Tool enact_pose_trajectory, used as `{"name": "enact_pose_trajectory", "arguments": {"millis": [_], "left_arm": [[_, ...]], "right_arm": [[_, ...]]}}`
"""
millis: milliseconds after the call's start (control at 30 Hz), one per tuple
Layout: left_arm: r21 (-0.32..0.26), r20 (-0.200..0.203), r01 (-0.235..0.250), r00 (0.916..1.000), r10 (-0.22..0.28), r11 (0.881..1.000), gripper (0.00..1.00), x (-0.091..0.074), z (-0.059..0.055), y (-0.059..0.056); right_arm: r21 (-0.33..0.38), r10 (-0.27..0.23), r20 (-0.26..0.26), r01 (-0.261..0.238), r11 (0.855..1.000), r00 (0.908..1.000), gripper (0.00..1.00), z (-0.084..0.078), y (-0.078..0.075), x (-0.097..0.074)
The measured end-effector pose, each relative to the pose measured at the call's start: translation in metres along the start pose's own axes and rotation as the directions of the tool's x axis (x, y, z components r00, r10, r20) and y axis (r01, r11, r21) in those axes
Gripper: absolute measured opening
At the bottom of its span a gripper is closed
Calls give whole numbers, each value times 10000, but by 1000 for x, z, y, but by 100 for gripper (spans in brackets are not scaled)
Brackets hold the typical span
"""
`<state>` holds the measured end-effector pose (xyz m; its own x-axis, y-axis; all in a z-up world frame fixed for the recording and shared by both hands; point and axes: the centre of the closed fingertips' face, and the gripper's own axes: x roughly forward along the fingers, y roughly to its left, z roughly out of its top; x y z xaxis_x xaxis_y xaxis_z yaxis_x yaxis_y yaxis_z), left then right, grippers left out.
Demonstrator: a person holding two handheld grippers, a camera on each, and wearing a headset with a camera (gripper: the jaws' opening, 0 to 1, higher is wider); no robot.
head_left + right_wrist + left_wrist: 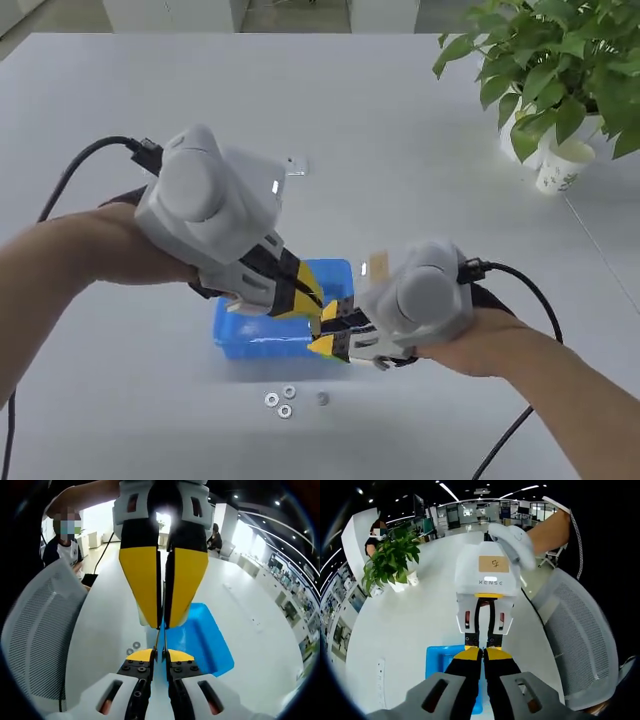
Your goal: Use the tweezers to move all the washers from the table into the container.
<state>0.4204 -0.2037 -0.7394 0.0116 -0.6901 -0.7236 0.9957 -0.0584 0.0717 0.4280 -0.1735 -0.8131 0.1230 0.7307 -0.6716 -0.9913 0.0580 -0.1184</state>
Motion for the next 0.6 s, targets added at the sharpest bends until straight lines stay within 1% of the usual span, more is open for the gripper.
{"name": "enact_pose_trajectory", "arguments": {"millis": [600], "left_arm": [[-210,38,330,9995,-329,9992,5,15,-12,-18]], "right_arm": [[317,187,-110,-184,9993,9998,11,-16,22,10]]}}
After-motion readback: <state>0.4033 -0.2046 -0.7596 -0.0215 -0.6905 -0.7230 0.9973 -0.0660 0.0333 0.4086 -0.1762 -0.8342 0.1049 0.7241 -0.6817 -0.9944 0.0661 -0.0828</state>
